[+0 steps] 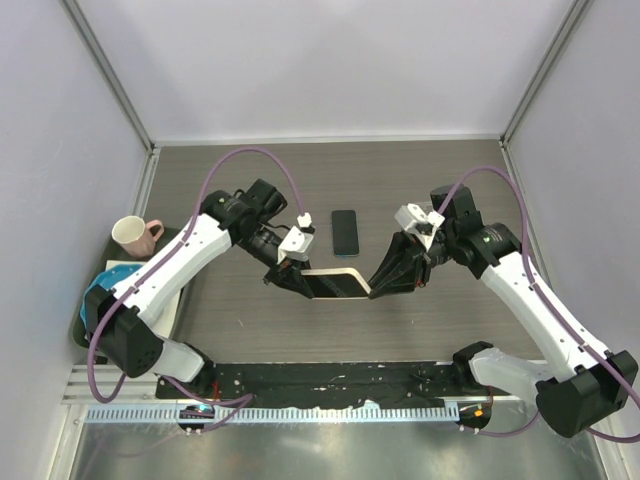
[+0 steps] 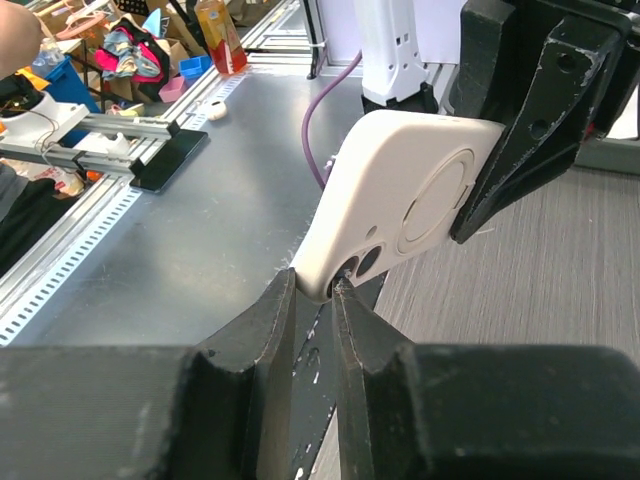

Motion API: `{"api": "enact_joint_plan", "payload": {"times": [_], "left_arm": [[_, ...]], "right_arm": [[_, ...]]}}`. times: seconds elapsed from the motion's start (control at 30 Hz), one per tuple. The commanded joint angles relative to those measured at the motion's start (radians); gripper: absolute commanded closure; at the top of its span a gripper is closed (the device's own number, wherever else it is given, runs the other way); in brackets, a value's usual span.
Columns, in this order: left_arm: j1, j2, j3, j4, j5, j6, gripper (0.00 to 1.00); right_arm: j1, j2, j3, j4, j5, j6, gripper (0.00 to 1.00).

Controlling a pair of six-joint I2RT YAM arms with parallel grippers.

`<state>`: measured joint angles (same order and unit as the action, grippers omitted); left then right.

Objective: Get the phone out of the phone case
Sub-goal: Remove the phone case from the phone.

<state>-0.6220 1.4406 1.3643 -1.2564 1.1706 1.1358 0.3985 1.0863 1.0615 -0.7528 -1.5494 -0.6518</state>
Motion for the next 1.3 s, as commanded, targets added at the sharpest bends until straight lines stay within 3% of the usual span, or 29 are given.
{"api": "enact_joint_plan", "payload": {"times": [0.0,0.5,0.6,0.63,0.67,0.73,0.83,0.9,0.97,1.03,1.27], "left_arm": [[-0.067,-0.039,0.041,-0.115,0.129,0.131,1.0],[-0.077,-0.072,0.021,-0.172,0.198,0.206,1.0],[-0.085,-0.069,0.018,-0.181,0.199,0.217,1.0],[-0.085,-0.069,0.018,-0.182,0.199,0.219,1.0],[-0.085,-0.071,0.015,-0.182,0.199,0.223,1.0],[-0.085,-0.075,0.009,-0.182,0.199,0.226,1.0],[-0.085,-0.085,0.004,-0.179,0.195,0.225,1.0],[-0.085,-0.092,-0.004,-0.155,0.181,0.205,1.0],[-0.085,-0.117,-0.03,-0.036,0.15,0.067,1.0],[-0.082,-0.14,-0.057,0.062,0.123,-0.032,1.0],[-0.074,-0.14,-0.085,0.233,0.057,-0.226,1.0]], "right_arm": [[-0.01,0.004,0.017,0.101,0.047,-0.038,0.99],[-0.01,0.067,0.028,0.095,0.163,-0.193,0.99],[-0.01,0.083,0.048,0.038,0.218,-0.307,0.99],[0.008,0.09,0.081,-0.005,0.244,-0.473,0.99],[0.026,0.11,0.104,-0.16,0.329,-0.573,0.99],[0.06,0.135,0.156,-0.227,0.383,-0.623,0.99],[0.063,0.133,0.169,-0.227,0.426,-0.608,0.99],[0.074,0.095,0.151,-0.141,0.513,-0.455,0.99],[0.082,0.064,0.114,-0.027,0.58,-0.364,0.98],[0.08,0.038,0.098,0.03,0.682,-0.245,0.84],[0.083,0.001,0.058,0.02,0.73,-0.135,0.72]]}}
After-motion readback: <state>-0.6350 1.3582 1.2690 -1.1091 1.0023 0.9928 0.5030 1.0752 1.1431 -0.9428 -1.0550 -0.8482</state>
